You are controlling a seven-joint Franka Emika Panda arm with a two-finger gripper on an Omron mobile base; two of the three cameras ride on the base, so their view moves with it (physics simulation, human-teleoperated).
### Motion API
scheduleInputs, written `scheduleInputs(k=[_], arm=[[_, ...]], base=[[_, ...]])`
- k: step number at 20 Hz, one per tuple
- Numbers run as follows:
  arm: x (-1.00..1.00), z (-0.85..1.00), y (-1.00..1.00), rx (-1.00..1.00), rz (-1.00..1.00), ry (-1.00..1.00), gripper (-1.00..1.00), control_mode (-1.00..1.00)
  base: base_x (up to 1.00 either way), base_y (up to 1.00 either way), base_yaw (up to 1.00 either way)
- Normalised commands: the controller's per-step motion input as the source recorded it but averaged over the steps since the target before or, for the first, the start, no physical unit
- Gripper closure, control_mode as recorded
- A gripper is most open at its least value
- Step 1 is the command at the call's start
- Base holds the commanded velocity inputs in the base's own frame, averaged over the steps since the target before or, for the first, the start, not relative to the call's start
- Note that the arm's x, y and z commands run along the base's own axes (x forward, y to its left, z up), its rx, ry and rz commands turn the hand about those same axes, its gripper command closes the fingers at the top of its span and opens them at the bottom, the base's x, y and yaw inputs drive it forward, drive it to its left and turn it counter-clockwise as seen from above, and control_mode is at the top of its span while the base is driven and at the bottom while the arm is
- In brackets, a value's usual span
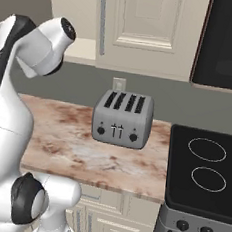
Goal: The dining table condiment station is running low on condiment bottle. Refill the condiment station by opening the cabinet and taking the condiment bottle from the cabinet and placing it on the dining table.
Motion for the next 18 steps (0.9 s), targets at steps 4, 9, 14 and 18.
scheduleInputs(k=[4, 9, 14, 18], arm=[[-0.94, 0.06, -1.00, -0.32, 0.08, -0.40, -1.00, -1.00], [-0.54, 0.21, -0.93, -0.38, 0.01, -0.32, -1.00, -1.00], [0.02, 0.03, -0.70, -0.49, -0.03, -0.46, -1.00, -1.00], [0.36, 0.00, -0.50, -0.37, -0.14, -0.62, -1.00, -1.00]], base=[[0.00, 0.00, 0.00], [0.00, 0.00, 0.00], [0.00, 0.00, 0.00], [0.00, 0.00, 0.00]])
